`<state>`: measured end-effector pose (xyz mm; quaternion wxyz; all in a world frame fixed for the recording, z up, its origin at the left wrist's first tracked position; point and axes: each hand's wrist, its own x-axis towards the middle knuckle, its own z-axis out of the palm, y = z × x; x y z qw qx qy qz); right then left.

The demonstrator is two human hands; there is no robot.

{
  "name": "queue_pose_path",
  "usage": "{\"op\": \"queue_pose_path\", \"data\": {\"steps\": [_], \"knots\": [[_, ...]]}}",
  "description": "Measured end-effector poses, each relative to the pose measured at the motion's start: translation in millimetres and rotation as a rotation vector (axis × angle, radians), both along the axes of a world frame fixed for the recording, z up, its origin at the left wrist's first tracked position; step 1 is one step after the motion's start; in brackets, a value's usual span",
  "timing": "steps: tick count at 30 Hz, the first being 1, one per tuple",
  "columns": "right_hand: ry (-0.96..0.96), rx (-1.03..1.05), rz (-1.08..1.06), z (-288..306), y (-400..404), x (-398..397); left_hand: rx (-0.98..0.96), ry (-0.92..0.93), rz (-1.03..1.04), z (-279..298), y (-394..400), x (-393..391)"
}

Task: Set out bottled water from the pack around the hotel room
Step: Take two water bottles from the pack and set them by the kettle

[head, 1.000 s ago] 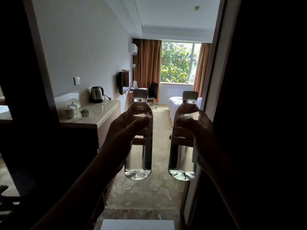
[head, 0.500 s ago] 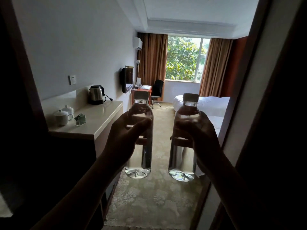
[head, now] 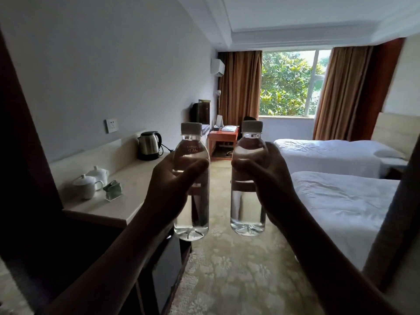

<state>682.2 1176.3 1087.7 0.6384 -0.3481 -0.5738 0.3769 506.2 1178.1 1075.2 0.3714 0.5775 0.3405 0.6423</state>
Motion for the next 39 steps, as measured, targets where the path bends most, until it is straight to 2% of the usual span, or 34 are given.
{"op": "queue_pose_path", "data": {"steps": [12,23,30,39], "knots": [[-0.017,-0.033,0.051,-10,227,-4,0.013,0.036,0.054,-8,210,-1],[-0.029,-0.006,-0.023,-13,450,-70,0.053,0.012,0.084,-6,441,-72],[-0.019,-0.017,0.041,-31,567,-95,0.032,-0.002,0.077,-34,544,-99],[0.010,-0.006,0.333,-75,722,-147,-0.009,0.071,0.426,-66,635,-128]]}}
